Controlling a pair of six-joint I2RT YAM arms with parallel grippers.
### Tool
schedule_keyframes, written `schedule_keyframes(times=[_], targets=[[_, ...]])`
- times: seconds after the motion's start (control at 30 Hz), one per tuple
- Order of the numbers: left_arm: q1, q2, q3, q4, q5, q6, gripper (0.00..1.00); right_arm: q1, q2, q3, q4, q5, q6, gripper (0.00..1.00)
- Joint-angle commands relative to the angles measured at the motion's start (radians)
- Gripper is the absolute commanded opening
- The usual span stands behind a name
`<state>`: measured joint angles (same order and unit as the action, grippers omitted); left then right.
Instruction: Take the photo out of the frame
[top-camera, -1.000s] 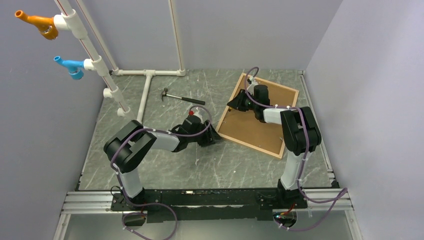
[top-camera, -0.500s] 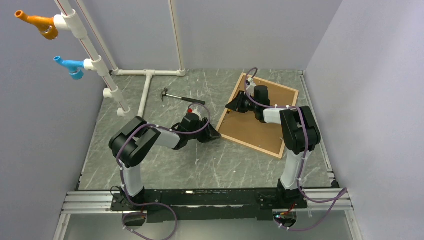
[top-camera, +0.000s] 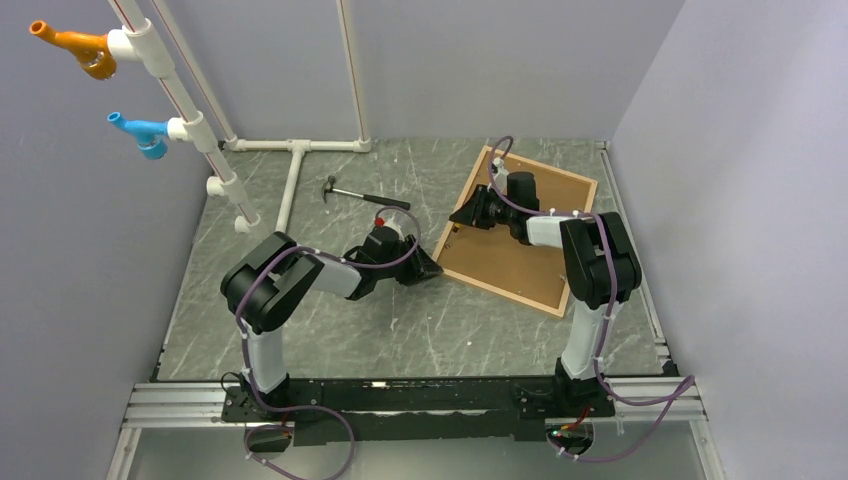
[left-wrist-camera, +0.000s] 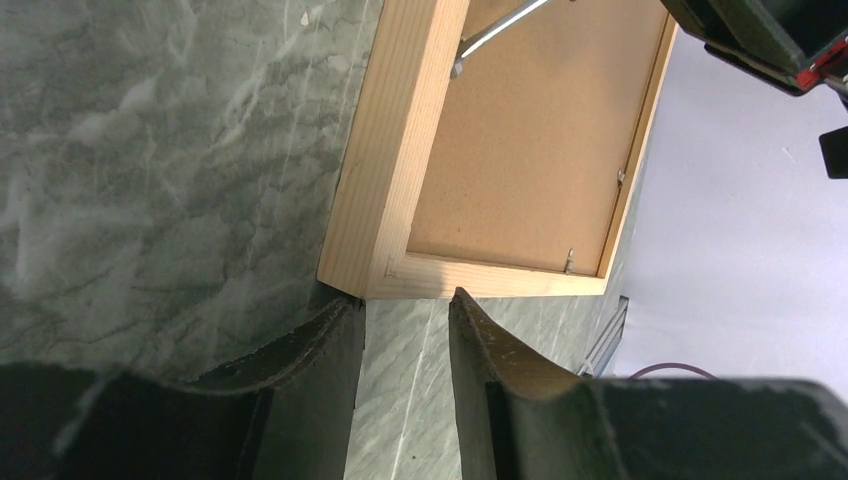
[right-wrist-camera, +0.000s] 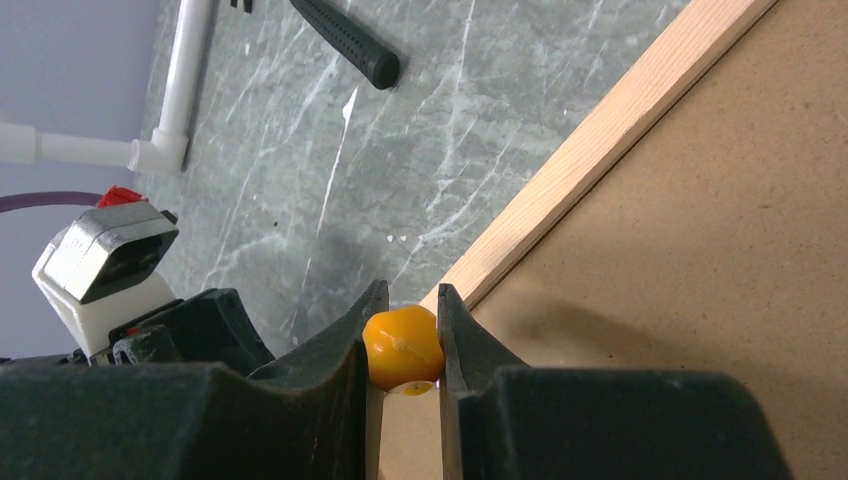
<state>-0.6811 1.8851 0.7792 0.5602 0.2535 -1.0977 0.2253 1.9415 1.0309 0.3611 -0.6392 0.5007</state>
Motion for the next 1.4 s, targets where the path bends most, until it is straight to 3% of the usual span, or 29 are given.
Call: schedule_keyframes(times=[0.0, 0.23, 0.47, 0.6, 0.73, 0.9, 1.23, 1.37], targets=[[0.007, 0.039, 0.017, 0.008, -0.029, -0.015, 0.42, 0.006, -0.006, 0.000, -0.116, -0.005, -0.053, 0.00], [0.008, 0.026, 0.018, -0.014, -0.030, 0.002, 0.42, 0.006, -0.071, 0.020, -0.242, 0.127, -0.119, 0.00], [0.005, -0.055, -0.001, -0.083, -0.077, 0.084, 0.49, 0.006, -0.211, 0.016, -0.244, 0.050, -0.072, 0.00], [-0.021, -0.141, -0.008, -0.186, -0.131, 0.115, 0.56, 0.006, -0.346, 0.040, -0.423, 0.276, -0.100, 0.00], [-0.082, -0.192, 0.043, -0.373, -0.207, 0.049, 0.64, 0.006, -0.485, 0.011, -0.531, 0.447, -0.109, 0.00], [-0.146, -0.161, 0.208, -0.727, -0.298, -0.165, 0.68, 0.006, -0.629, -0.031, -0.647, 0.599, -0.118, 0.00], [-0.224, 0.126, 0.693, -1.159, -0.353, -0.474, 0.71, 0.006, -0.830, -0.106, -0.670, 0.577, -0.126, 0.00], [-0.238, 0.197, 0.815, -1.271, -0.384, -0.585, 0.71, 0.005, -0.863, -0.111, -0.698, 0.588, -0.151, 0.00]])
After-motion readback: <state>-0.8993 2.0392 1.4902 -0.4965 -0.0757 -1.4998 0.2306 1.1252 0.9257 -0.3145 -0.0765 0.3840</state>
